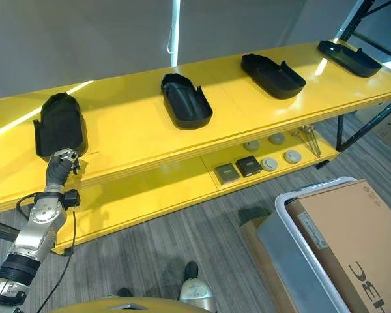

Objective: Move parts from the plastic box to the shelf.

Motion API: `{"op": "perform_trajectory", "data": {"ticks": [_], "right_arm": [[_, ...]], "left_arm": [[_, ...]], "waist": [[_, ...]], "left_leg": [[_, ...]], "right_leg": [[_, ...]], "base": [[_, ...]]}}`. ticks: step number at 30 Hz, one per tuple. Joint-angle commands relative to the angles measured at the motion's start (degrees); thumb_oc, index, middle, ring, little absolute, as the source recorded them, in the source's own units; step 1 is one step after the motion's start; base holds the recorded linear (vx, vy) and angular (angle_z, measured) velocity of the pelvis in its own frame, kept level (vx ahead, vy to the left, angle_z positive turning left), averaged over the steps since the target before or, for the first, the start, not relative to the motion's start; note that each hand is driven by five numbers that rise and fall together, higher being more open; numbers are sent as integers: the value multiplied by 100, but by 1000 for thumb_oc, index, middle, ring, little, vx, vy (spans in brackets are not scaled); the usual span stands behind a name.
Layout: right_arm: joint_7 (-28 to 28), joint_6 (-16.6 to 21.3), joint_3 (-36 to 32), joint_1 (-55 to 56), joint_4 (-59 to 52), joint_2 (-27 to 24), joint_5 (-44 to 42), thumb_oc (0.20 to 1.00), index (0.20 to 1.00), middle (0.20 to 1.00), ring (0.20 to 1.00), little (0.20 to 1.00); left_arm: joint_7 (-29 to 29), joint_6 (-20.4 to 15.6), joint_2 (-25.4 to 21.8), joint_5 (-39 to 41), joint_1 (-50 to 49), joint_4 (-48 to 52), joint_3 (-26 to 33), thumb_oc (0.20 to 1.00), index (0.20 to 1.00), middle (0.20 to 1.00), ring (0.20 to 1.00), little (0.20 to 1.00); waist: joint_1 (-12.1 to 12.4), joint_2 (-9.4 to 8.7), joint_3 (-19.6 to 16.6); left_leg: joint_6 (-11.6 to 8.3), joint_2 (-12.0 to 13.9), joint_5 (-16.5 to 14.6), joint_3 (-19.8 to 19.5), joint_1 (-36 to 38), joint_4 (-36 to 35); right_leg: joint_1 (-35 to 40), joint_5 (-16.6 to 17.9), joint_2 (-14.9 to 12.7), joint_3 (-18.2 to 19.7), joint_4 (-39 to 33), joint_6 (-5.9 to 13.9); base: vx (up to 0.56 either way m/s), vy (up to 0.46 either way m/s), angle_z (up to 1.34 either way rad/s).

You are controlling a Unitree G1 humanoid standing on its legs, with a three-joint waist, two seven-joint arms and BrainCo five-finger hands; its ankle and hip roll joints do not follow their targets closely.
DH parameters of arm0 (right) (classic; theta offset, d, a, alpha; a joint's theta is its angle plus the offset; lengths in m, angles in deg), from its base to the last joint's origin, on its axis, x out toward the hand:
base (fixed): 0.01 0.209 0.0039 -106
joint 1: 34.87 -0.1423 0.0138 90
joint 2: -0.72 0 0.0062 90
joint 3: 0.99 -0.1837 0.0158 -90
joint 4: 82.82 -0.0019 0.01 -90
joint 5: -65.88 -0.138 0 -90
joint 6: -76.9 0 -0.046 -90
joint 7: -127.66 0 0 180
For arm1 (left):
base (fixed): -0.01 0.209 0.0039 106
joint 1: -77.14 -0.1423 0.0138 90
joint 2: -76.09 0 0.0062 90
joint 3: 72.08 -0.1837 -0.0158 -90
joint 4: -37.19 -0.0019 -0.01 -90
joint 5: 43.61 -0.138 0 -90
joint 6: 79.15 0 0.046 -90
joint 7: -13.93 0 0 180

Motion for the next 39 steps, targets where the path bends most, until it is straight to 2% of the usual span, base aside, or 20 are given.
{"op": "perform_trajectory", "data": {"ticks": [1,6,18,39], "right_arm": [[-76,130,113,-78,216,-111,166,1000,1000,1000,1000,1000],[-133,140,113,-106,194,-149,263,1000,1000,1000,1000,1000],[-165,130,242,-161,132,-206,289,1000,1000,1000,1000,1000],[-154,296,312,-247,322,-207,297,1000,1000,1000,1000,1000]], "left_arm": [[-212,-368,-25,-255,449,-69,47,200,200,200,200,200],[-499,-369,22,-293,546,-622,128,200,200,200,200,200],[-766,-488,26,-306,1004,-1268,145,200,200,200,200,200],[-1005,-543,66,-265,1548,-2138,116,200,200,200,200,200]], "waist": [[79,19,129],[38,9,174],[-61,-11,237],[-197,-47,310]], "left_leg": [[-67,371,-407,-100,-273,436],[-63,391,-428,-92,-338,534],[-86,427,-399,-53,-401,577],[-111,499,-413,48,-451,666]], "right_leg": [[202,-742,-474,202,371,619],[144,-767,-472,252,424,599],[67,-764,-473,307,454,596],[-9,-782,-464,390,471,585]], "base": [[0,0,0],[-3,3,-8],[0,0,0],[-5,-4,-3]]}}
